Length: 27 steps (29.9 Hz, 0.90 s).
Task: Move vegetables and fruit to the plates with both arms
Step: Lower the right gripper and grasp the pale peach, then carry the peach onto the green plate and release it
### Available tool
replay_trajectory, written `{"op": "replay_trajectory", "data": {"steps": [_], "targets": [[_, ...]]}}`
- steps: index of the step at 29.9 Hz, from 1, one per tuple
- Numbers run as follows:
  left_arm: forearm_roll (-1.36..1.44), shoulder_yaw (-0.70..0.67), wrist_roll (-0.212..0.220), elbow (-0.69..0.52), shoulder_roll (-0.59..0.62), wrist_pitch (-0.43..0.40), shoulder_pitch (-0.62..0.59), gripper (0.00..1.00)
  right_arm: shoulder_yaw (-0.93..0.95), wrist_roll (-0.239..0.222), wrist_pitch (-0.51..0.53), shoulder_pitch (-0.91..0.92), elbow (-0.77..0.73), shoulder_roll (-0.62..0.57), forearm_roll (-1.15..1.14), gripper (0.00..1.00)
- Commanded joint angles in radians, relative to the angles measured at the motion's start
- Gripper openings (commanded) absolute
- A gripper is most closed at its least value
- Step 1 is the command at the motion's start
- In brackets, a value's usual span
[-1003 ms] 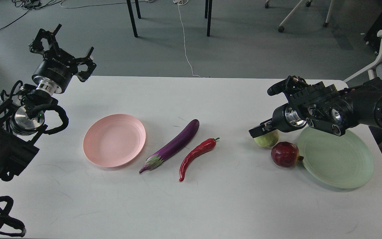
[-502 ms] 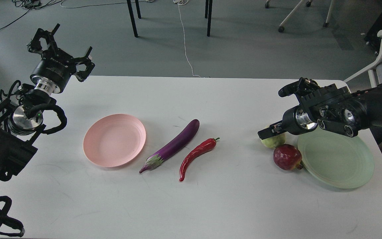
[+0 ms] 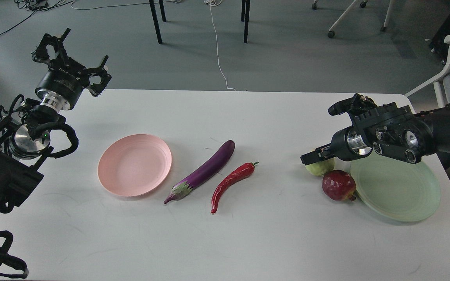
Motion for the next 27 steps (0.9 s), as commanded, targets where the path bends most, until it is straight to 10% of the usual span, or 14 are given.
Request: {"op": "replay_trajectory", "data": {"steps": [1, 7, 16, 27], "targets": [[0.0, 0.0, 0.0, 0.001, 0.0, 0.0, -0.001, 0.99, 0.003, 0.001, 0.0, 0.0, 0.003, -0.002, 0.0, 0.84], [0.0, 0.0, 0.0, 0.0, 0.0, 0.0, -0.001, 0.99, 0.03, -0.005, 0.0, 0.015, 0.003, -0.003, 0.0, 0.65], [0.0, -0.002, 0.0, 0.0, 0.006, 0.0, -0.001, 0.99, 0.021, -0.017, 0.009, 0.147, 0.043, -0.08, -0.01, 0.66], [0.0, -0.002, 0.001, -0.01, 0.008, 0.0, -0.001, 0.99, 0.029, -0.026, -0.008, 0.158, 0.254, -0.456, -0.029, 0.66]]}}
